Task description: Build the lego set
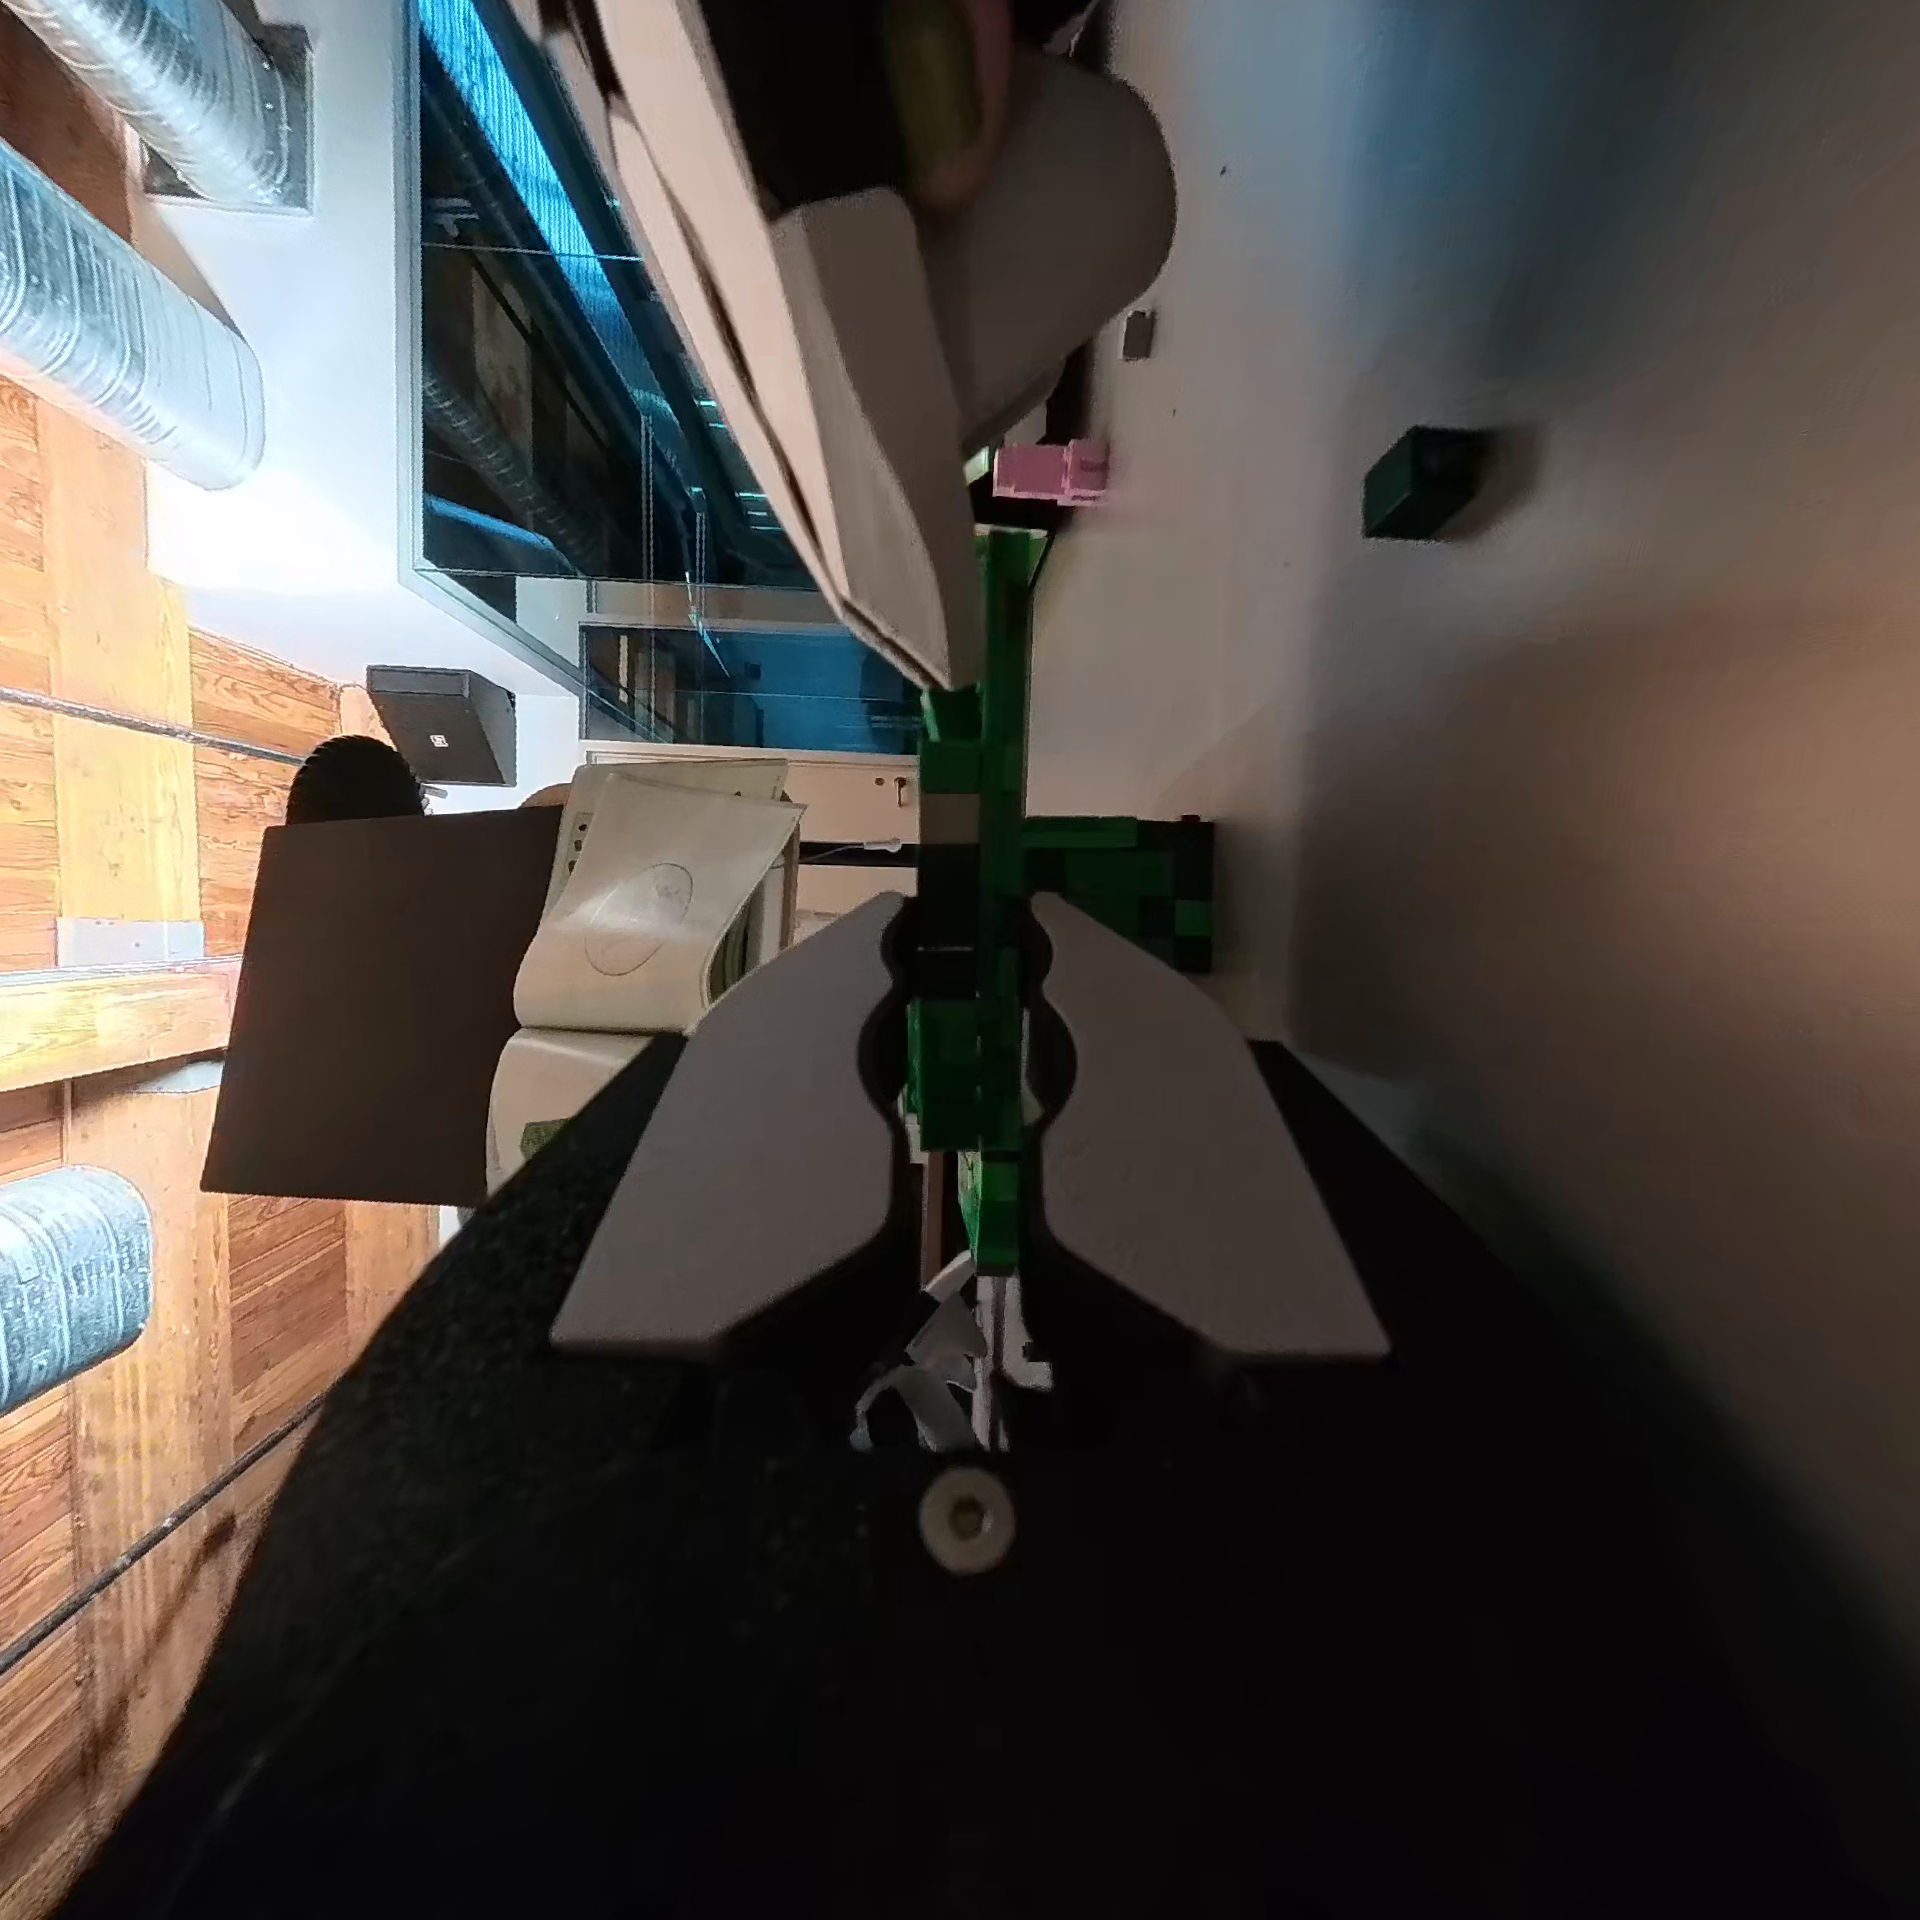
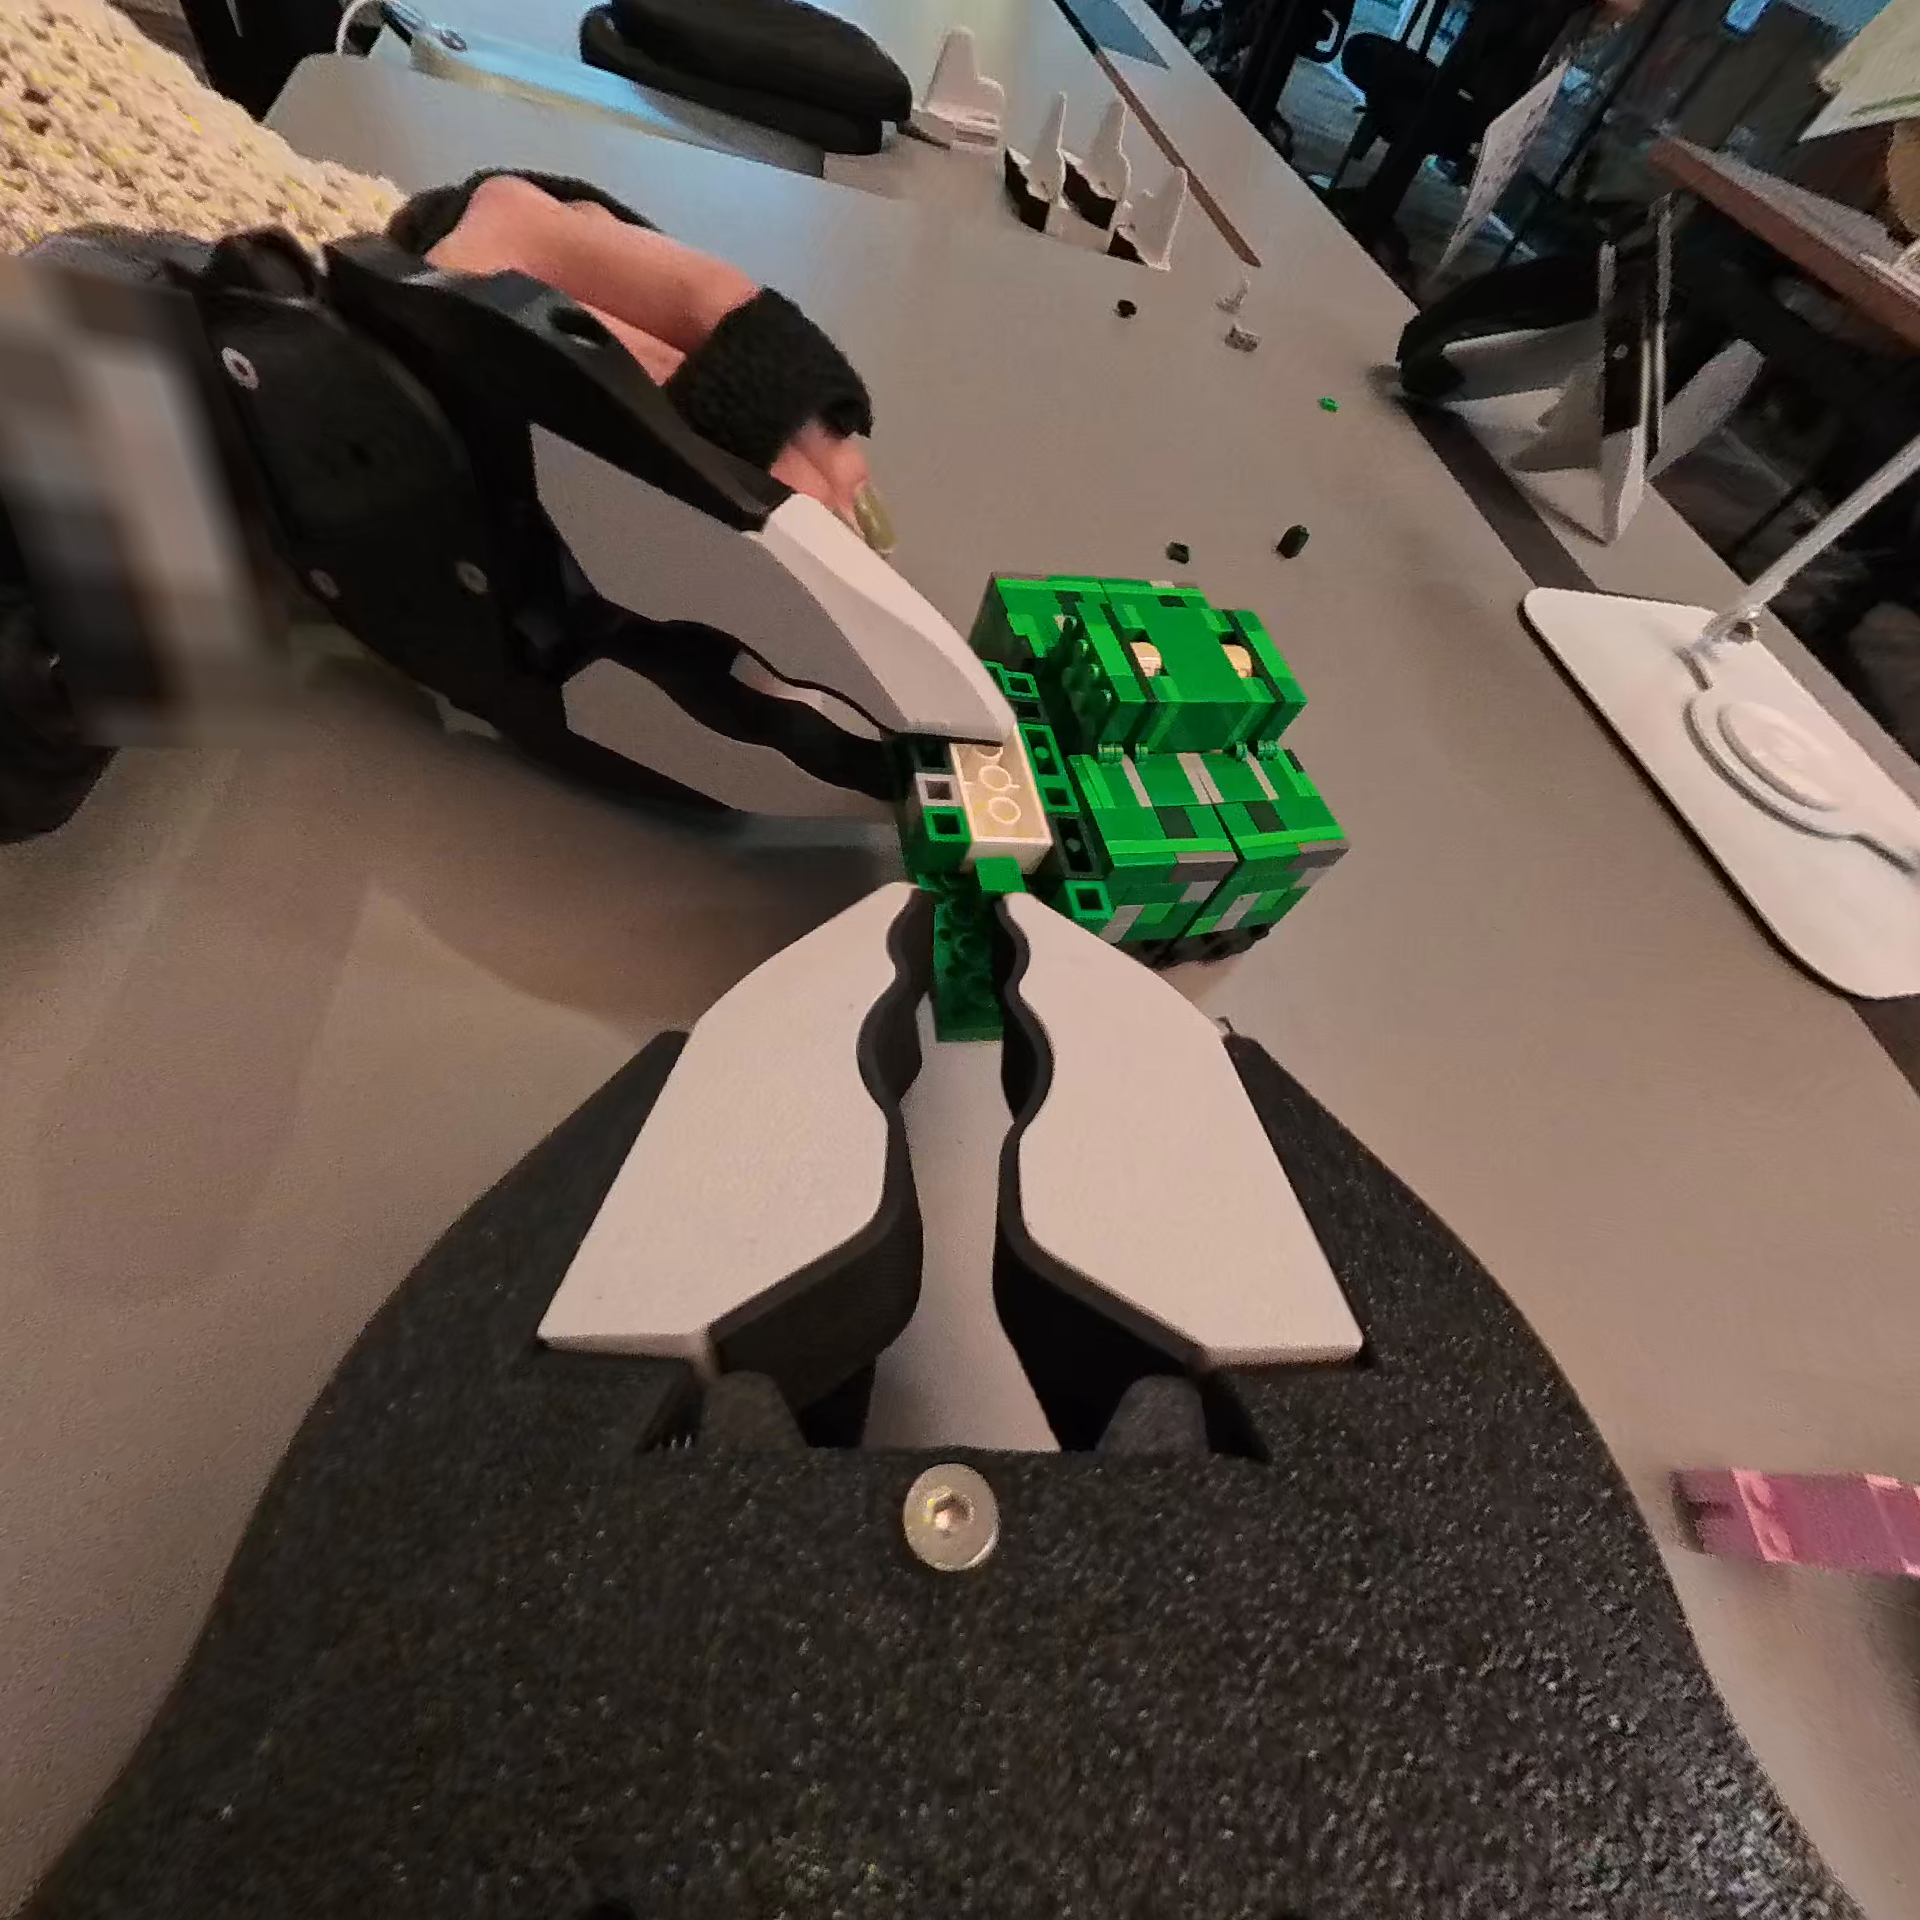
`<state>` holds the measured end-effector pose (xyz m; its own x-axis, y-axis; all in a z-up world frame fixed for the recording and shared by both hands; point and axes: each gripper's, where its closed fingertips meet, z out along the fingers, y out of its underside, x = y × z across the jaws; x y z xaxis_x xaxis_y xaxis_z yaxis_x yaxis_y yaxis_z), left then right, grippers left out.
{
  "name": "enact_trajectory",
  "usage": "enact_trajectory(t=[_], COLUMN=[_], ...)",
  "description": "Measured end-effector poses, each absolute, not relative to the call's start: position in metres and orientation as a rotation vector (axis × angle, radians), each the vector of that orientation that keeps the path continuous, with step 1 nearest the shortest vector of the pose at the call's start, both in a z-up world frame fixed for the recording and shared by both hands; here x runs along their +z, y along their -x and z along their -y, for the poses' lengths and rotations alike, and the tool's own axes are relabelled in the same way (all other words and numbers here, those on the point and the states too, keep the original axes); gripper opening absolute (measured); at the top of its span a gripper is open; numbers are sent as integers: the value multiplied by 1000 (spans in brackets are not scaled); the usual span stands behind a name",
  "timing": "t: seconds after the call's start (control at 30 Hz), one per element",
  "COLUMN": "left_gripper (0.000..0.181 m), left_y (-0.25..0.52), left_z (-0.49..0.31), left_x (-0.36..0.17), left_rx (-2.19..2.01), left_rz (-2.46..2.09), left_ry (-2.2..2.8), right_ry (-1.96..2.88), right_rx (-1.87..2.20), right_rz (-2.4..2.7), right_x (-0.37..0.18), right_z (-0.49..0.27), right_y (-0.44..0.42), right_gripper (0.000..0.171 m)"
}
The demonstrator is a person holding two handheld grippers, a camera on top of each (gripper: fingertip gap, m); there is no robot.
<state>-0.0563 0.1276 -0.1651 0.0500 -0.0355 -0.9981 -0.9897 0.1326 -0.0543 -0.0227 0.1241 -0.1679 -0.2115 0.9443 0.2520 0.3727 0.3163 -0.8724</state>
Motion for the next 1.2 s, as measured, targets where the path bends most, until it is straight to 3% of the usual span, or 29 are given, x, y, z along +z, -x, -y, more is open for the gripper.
enact_trajectory(t=[0.77, 1.2], left_gripper=[17, 17], left_y=[53, 42], left_z=[-128, -125], left_x=[-168, -179], left_rx=[1022, 970], left_rz=[-1271, -1331], left_ry=[1176, 1183], right_ry=[1214, 1329], right_rx=[848, 621], right_rz=[1774, 2331], right_x=[-170, -178], right_z=[-126, -118], right_y=[22, 4], right_gripper=[4, 1])
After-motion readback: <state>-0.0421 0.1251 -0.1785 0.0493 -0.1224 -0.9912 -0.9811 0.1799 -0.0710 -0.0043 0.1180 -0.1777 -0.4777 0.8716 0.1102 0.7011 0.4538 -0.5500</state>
